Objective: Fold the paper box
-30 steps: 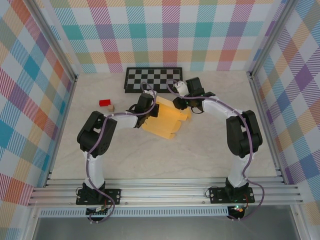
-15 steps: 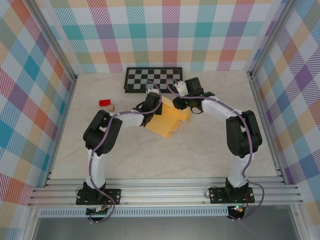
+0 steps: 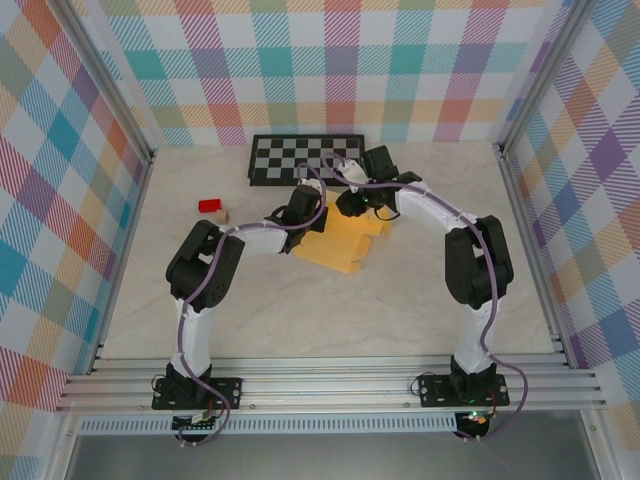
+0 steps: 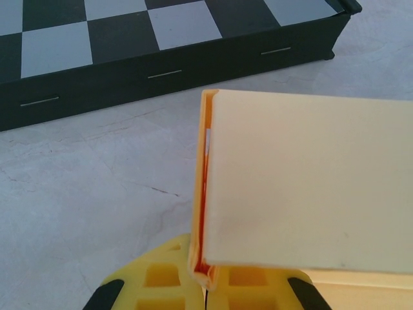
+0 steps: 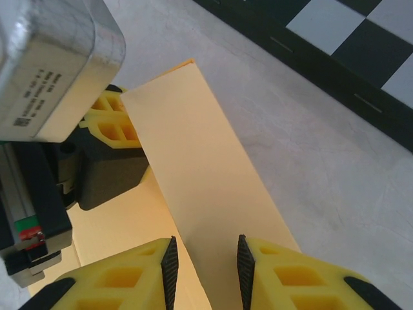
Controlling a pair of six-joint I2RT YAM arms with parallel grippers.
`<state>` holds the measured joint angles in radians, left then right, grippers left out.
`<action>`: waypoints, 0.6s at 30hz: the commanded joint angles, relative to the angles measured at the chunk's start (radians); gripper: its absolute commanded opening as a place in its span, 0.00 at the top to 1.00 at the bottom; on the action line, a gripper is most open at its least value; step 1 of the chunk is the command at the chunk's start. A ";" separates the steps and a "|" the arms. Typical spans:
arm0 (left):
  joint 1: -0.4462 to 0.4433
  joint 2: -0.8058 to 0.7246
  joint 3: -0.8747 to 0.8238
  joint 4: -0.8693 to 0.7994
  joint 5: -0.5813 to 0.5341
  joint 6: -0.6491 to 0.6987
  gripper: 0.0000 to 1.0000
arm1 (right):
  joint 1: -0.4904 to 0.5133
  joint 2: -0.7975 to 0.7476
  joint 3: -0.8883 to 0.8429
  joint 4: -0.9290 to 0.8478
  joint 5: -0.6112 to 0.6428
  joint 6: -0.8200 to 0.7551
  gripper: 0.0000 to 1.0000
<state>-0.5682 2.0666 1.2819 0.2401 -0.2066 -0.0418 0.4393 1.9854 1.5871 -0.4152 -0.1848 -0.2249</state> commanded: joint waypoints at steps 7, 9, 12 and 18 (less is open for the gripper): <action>-0.001 -0.088 -0.061 -0.088 -0.005 0.073 1.00 | -0.012 -0.076 0.024 -0.066 -0.038 -0.004 0.66; -0.001 -0.106 -0.062 -0.124 -0.013 0.069 1.00 | -0.020 -0.123 -0.009 -0.061 -0.028 0.002 0.66; -0.001 -0.134 -0.088 -0.139 0.003 0.054 1.00 | -0.027 -0.160 -0.036 -0.070 -0.010 -0.003 0.65; -0.002 -0.162 -0.129 -0.164 -0.082 -0.003 1.00 | -0.029 -0.165 -0.032 -0.142 0.024 0.188 0.66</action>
<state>-0.5682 1.9400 1.1755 0.1314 -0.2222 -0.0147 0.4175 1.8328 1.5627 -0.4961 -0.1761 -0.1726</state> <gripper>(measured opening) 0.065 0.342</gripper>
